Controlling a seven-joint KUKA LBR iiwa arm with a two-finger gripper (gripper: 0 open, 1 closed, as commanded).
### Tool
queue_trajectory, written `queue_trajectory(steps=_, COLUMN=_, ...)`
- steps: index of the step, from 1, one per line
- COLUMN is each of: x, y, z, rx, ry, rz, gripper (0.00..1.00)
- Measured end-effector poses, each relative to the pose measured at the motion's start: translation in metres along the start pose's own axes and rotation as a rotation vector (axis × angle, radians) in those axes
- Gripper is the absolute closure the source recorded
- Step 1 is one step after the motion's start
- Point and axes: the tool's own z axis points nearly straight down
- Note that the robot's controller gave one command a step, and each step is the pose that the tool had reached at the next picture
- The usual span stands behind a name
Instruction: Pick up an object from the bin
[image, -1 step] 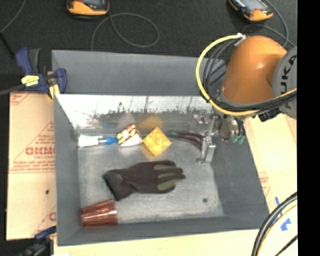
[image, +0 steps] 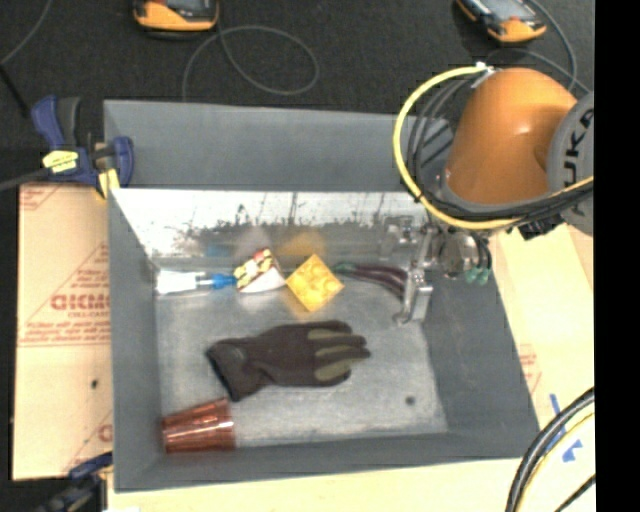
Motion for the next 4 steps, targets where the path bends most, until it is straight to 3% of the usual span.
queue_trajectory(steps=1, x=0.009, y=0.026, z=0.057, rx=0.001, ry=-0.003, rz=-0.052, gripper=0.00)
queue_trajectory(steps=2, x=0.039, y=0.071, z=0.082, rx=-0.001, ry=0.002, rz=-0.036, gripper=0.00)
queue_trajectory(steps=3, x=0.032, y=0.072, z=0.107, rx=0.001, ry=-0.006, rz=-0.112, gripper=0.00)
queue_trajectory(steps=4, x=0.050, y=0.112, z=0.156, rx=0.000, ry=-0.005, rz=-0.047, gripper=0.00)
